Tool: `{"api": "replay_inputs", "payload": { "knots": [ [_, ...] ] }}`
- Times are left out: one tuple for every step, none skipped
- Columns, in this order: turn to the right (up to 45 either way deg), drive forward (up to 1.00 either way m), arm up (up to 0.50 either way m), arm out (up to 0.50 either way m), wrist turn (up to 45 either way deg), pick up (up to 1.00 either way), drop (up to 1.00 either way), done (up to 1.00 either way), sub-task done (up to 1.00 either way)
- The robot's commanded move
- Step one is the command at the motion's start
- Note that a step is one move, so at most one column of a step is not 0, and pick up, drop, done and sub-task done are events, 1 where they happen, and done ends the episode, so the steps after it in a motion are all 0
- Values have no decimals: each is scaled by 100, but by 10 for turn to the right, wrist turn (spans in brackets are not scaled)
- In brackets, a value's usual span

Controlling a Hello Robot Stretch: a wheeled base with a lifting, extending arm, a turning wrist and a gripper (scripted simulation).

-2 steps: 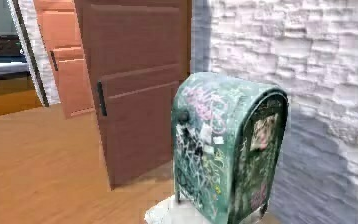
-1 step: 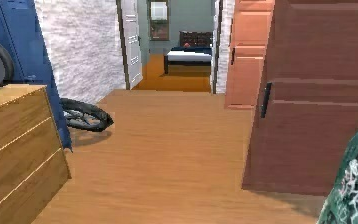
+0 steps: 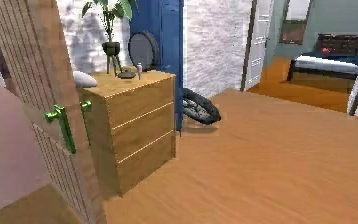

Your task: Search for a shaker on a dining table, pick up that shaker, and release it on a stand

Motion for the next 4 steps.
{"api": "replay_inputs", "payload": {
  "knots": [
    [450,0,0,0,0,0,0,0,0],
    [450,0,0,0,0,0,0,0,0],
    [150,0,0,0,0,0,0,0,0],
    [-450,0,0,0,0,0,0,0,0]
  ]
}}
